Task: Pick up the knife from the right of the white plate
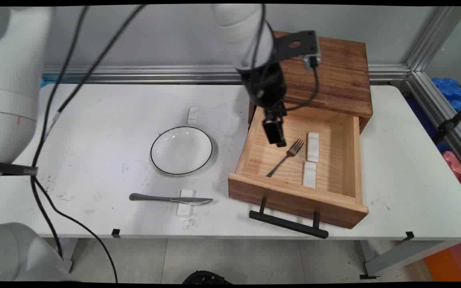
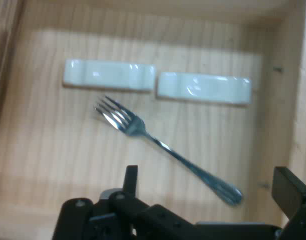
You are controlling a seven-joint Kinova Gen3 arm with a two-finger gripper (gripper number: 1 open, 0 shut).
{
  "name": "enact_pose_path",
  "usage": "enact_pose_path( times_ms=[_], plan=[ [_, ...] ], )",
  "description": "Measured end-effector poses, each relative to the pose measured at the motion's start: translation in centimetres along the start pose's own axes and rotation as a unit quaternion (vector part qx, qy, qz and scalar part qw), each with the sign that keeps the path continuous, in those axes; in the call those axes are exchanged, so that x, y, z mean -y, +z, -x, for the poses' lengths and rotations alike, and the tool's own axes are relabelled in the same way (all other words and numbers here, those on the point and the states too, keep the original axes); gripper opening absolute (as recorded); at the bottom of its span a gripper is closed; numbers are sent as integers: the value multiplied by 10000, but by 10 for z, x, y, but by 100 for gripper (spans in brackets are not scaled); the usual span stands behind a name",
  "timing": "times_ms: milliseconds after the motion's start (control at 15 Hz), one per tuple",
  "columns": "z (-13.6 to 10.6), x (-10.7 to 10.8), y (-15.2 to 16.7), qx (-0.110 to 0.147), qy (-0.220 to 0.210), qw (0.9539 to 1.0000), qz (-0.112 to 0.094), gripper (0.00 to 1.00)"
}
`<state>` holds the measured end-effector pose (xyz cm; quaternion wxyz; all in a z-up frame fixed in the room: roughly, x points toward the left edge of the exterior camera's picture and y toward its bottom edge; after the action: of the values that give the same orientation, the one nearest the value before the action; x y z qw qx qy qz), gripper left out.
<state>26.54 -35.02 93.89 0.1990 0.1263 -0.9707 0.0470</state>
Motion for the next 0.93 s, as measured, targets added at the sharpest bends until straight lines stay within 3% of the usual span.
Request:
enact_pose_path(
  times_ms=[600, 933],
  plan=[
    [113, -36, -77, 225, -244, 9990, 292, 100],
    [173, -57, -94, 411, -487, 9973, 376, 100]
  ],
)
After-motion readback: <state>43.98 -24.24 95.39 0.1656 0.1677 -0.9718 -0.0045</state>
